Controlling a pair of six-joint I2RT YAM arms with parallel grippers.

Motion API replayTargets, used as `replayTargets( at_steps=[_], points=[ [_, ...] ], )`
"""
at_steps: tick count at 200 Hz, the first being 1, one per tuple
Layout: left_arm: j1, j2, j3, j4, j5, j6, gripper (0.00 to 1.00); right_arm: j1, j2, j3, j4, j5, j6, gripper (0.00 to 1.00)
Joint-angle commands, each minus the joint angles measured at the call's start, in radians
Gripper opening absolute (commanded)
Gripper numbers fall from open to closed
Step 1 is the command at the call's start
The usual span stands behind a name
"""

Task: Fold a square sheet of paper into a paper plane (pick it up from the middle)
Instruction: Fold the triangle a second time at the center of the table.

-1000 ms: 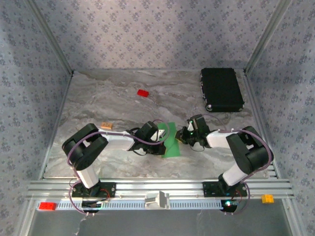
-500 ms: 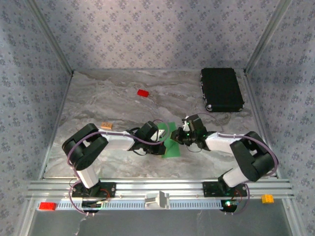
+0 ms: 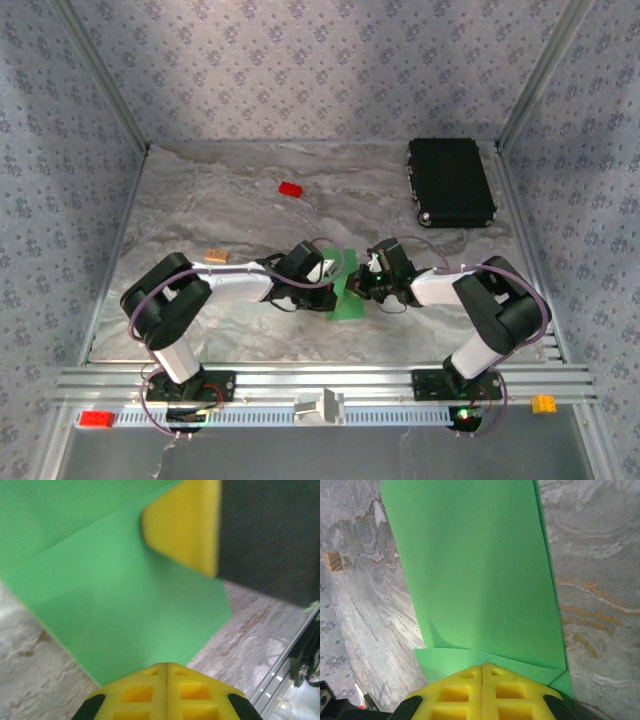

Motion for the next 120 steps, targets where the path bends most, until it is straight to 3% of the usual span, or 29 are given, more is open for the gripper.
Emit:
replayTargets(
  at_steps=[1, 60, 120],
  points=[
    [0.007, 0.015, 0.043, 0.025, 0.007, -0.03, 0.02, 0.004, 0.025, -0.03, -0.044, 0.06, 0.02, 0.06],
    [0.007, 0.129, 0.057, 0.11, -0.017, -0.075, 0.02, 0.009, 0.038, -0.041, -0.02, 0.06, 0.034, 0.06],
    [-0.001, 0.041, -0.036, 0.07, -0.036, -0.08, 0.04, 0.007, 0.039, -0.054, -0.017, 0.067, 0.041, 0.06]
  ],
)
